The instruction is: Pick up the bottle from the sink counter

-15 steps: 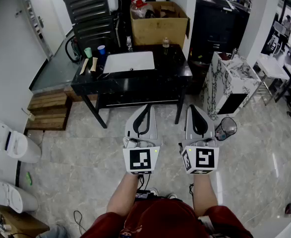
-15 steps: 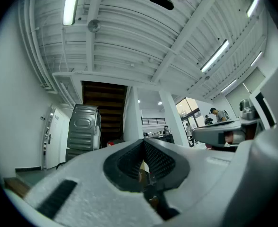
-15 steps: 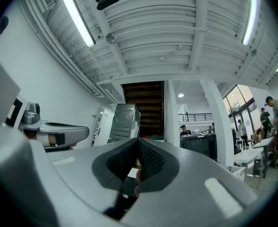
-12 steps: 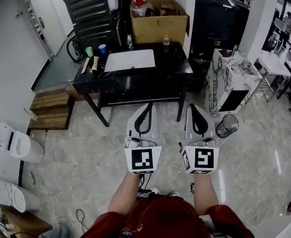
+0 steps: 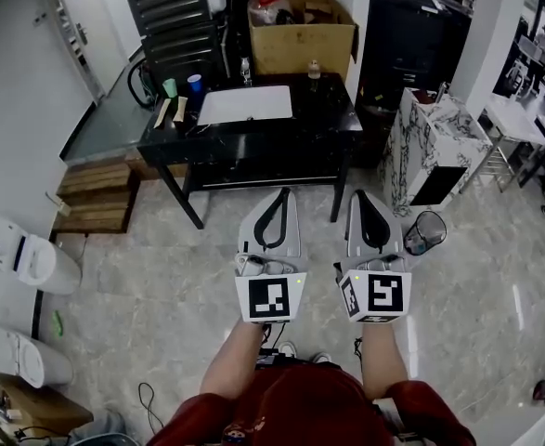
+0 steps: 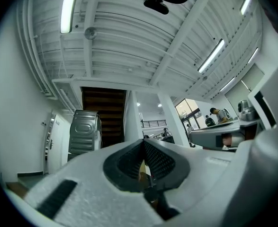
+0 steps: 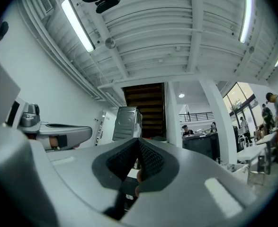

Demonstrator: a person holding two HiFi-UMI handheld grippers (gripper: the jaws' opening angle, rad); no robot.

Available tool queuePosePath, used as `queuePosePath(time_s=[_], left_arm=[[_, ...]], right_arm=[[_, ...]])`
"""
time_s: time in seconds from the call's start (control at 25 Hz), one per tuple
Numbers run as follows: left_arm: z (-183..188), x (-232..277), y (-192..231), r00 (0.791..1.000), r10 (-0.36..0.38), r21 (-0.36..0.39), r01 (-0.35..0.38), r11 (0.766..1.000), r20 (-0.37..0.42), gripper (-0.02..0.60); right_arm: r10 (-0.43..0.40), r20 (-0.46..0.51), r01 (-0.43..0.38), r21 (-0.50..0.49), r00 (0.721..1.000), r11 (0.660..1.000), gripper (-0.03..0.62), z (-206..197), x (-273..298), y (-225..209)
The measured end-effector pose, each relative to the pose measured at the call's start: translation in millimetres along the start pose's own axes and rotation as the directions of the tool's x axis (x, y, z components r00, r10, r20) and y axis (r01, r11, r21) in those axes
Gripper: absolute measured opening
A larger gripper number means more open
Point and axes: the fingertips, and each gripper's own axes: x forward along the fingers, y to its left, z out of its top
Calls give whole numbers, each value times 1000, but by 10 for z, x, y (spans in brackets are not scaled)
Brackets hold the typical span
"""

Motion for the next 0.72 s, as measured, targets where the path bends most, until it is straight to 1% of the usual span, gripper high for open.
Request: queuePosePath(time_s=[0.08, 0.16, 0.4, 0.6, 0.72], left_arm=[[-8, 9, 42, 1000, 3, -3, -3, 1000, 3, 3], [-20, 22, 79, 1000, 3, 1, -3, 1000, 8, 3], [-97, 58, 243, 1000, -12, 11, 11, 1000, 12, 3], [-157, 87, 379, 1000, -22, -20, 22, 1000, 18, 3], [-177, 94, 407, 999, -34, -18, 34, 999, 24, 3]], right_arm=[[34, 10, -34, -1, 999, 999, 2, 3, 40, 82], [43, 9, -42, -9, 999, 999, 2, -20, 81, 135], [33, -8, -34, -7, 999, 999, 2, -124, 223, 233], [25, -19, -25, -35, 1000, 999, 2, -164, 305, 319], [13, -19, -14, -38, 1000, 999, 2, -185, 328, 337]])
